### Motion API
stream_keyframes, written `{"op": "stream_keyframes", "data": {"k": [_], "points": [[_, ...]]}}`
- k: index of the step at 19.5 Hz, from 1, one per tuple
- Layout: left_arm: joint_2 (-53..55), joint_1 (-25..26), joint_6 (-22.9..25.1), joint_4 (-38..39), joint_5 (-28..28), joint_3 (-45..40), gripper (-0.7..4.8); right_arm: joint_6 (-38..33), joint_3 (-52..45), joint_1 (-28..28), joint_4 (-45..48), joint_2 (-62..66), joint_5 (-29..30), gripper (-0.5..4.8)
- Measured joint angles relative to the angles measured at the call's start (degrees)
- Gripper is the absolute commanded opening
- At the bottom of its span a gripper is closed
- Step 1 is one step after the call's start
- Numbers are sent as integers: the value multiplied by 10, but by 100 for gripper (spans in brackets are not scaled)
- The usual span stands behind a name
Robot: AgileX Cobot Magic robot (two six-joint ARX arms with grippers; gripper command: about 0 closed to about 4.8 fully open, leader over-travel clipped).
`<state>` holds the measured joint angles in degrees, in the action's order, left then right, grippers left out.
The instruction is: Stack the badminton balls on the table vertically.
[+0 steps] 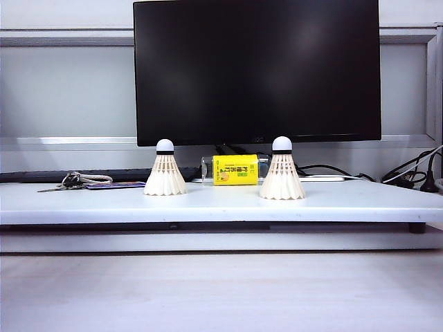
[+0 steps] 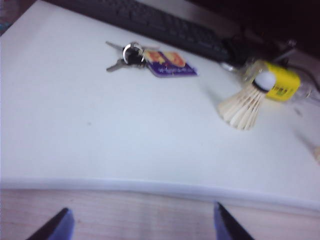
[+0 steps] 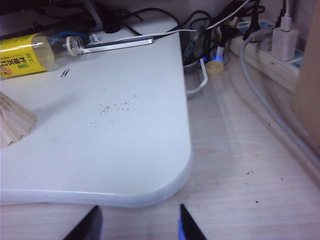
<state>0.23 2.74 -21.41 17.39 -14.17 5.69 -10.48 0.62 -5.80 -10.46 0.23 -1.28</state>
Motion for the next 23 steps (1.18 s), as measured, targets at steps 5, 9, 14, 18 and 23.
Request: {"op": "stream_keyframes", "data": {"k": [5, 9, 14, 18, 23], "points": [[0, 0, -3, -9, 0, 0, 372, 0, 0, 0, 0, 0, 0, 198], [0, 0, -3, -9, 0, 0, 372, 0, 0, 0, -1, 0, 0, 198], [0, 0, -4, -9, 0, 0, 372, -50, 0, 0, -1, 0, 15, 198], [0, 0, -14, -16, 0, 0, 372, -59, 0, 0, -1, 0, 28, 198], [0, 0, -19, -30, -15, 0, 372, -61, 0, 0, -1, 0, 28, 198]]}}
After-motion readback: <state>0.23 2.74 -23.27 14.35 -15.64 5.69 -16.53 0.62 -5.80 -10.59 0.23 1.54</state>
